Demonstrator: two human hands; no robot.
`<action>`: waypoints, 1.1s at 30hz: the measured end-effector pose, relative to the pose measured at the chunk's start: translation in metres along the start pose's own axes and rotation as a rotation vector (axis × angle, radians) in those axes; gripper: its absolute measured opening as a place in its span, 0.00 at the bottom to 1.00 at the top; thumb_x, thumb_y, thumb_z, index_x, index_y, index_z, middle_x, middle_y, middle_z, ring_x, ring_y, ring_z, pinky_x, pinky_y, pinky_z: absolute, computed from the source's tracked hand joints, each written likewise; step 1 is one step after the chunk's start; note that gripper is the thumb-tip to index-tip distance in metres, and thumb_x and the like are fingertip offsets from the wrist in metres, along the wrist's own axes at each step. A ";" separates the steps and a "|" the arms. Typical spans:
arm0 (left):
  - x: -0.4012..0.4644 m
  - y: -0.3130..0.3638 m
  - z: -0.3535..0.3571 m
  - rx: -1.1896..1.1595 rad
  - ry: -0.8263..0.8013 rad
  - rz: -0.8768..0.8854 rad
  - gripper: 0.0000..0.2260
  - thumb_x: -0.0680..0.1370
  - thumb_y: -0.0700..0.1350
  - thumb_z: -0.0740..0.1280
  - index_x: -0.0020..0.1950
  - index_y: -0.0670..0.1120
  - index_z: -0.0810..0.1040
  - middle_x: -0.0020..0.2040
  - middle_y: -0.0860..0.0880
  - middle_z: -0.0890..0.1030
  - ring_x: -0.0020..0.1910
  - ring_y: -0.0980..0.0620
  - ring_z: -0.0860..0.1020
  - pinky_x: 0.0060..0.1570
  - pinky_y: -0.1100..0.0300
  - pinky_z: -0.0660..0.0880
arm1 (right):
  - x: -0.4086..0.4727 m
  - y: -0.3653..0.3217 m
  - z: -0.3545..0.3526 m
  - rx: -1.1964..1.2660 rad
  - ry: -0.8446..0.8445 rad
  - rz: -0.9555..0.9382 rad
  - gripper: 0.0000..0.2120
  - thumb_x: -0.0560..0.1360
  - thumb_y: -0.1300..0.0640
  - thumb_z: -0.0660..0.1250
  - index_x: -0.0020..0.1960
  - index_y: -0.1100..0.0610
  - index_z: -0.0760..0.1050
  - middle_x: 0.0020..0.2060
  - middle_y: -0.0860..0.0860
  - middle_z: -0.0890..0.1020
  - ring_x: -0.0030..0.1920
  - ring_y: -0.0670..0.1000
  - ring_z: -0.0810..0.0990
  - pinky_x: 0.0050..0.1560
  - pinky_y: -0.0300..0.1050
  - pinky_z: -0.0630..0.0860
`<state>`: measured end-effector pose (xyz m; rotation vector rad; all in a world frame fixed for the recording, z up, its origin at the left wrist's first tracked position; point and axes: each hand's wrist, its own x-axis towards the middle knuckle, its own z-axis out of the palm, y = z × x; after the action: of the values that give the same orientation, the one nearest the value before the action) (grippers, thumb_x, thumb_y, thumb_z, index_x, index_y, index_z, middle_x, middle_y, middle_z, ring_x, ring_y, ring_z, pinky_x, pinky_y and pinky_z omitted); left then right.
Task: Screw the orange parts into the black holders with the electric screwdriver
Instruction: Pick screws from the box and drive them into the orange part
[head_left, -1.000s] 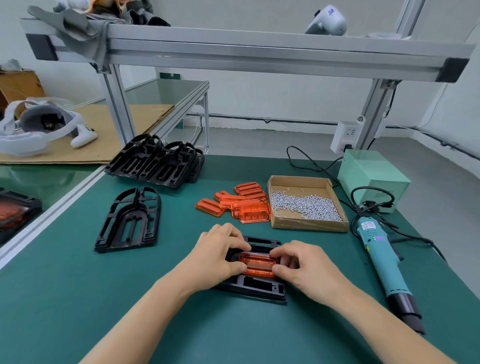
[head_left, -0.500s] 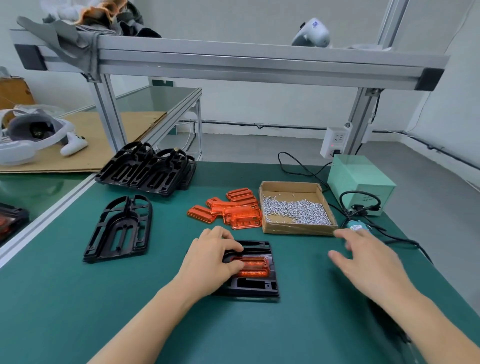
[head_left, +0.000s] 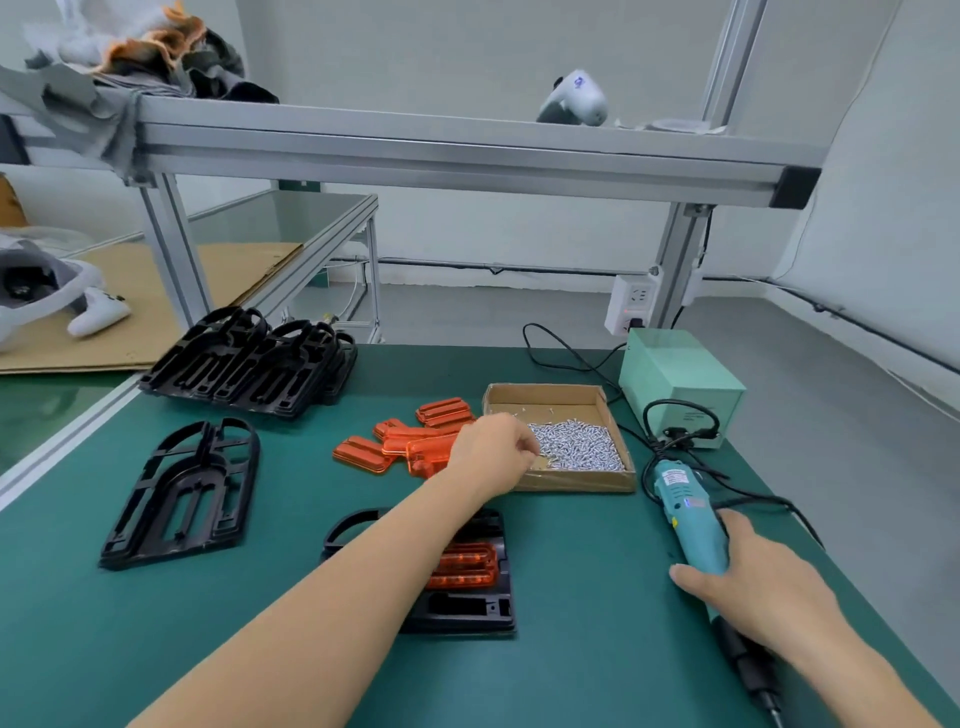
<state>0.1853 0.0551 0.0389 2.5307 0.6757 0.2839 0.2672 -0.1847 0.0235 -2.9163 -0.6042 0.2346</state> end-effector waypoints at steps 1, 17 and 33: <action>0.006 0.003 0.004 -0.006 -0.029 -0.018 0.08 0.78 0.42 0.65 0.53 0.48 0.83 0.54 0.49 0.83 0.53 0.50 0.79 0.58 0.53 0.74 | 0.001 0.000 0.000 0.025 0.003 0.002 0.33 0.70 0.39 0.66 0.70 0.49 0.60 0.41 0.48 0.75 0.43 0.55 0.76 0.37 0.46 0.71; 0.049 0.012 0.022 -0.083 -0.239 -0.067 0.05 0.75 0.40 0.71 0.48 0.47 0.84 0.52 0.49 0.83 0.45 0.53 0.77 0.49 0.60 0.76 | 0.019 -0.017 -0.021 1.789 0.076 -0.110 0.14 0.74 0.71 0.62 0.49 0.54 0.69 0.27 0.49 0.69 0.22 0.46 0.67 0.22 0.38 0.69; 0.050 0.014 0.021 -0.006 -0.247 -0.012 0.09 0.76 0.32 0.64 0.49 0.40 0.83 0.55 0.43 0.82 0.56 0.47 0.78 0.59 0.52 0.75 | 0.006 -0.040 -0.017 2.072 0.057 -0.191 0.11 0.63 0.62 0.67 0.44 0.52 0.72 0.27 0.48 0.68 0.24 0.45 0.67 0.24 0.37 0.69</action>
<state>0.2406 0.0614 0.0322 2.4993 0.5912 -0.0311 0.2600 -0.1478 0.0466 -0.8564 -0.2285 0.3823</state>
